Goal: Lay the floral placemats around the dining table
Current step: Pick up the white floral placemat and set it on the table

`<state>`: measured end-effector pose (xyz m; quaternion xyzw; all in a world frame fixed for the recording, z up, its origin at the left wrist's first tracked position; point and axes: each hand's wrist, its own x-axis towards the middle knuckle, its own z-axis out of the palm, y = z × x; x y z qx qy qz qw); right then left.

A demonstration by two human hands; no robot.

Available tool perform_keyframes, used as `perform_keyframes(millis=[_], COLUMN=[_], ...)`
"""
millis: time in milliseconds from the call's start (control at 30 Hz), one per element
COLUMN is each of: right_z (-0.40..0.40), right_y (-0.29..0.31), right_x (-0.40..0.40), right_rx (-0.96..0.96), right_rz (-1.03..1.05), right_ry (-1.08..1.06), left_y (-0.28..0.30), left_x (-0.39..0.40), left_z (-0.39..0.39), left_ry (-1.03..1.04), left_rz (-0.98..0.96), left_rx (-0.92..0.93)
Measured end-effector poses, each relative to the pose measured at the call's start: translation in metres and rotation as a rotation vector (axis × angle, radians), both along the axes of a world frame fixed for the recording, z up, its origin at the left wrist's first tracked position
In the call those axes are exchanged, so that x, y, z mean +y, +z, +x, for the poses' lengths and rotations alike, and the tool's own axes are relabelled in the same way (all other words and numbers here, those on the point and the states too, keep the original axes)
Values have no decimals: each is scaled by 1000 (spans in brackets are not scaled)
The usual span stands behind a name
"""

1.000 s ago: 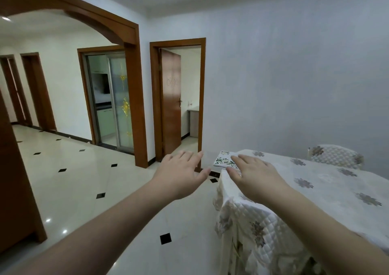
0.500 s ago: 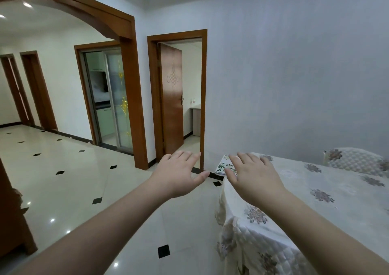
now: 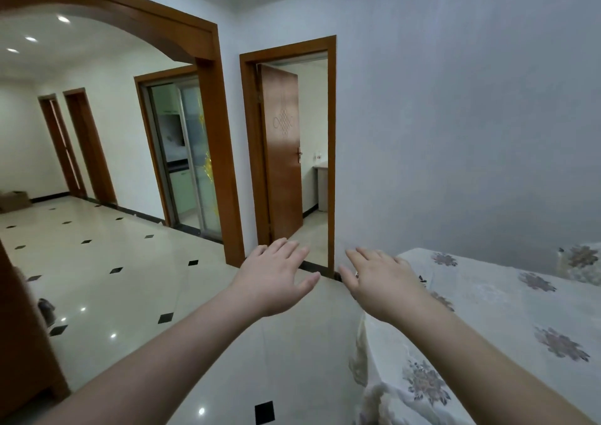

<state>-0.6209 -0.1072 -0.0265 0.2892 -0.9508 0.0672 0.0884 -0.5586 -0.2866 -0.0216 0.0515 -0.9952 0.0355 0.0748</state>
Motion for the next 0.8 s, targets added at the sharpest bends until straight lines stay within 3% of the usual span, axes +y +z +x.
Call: perform_keyframes(millis=[500, 800], right_z=[-109, -169], right_y=[1, -2], right_x=[-201, -263], right_rx=[-34, -19], right_rz=[-58, 9], right_ry=[56, -25], left_y=[-2, -7], left_x=[-190, -255], left_z=[-101, -171], left_ry=[40, 19], left_rz=[-3, 20], left_rx=[5, 64])
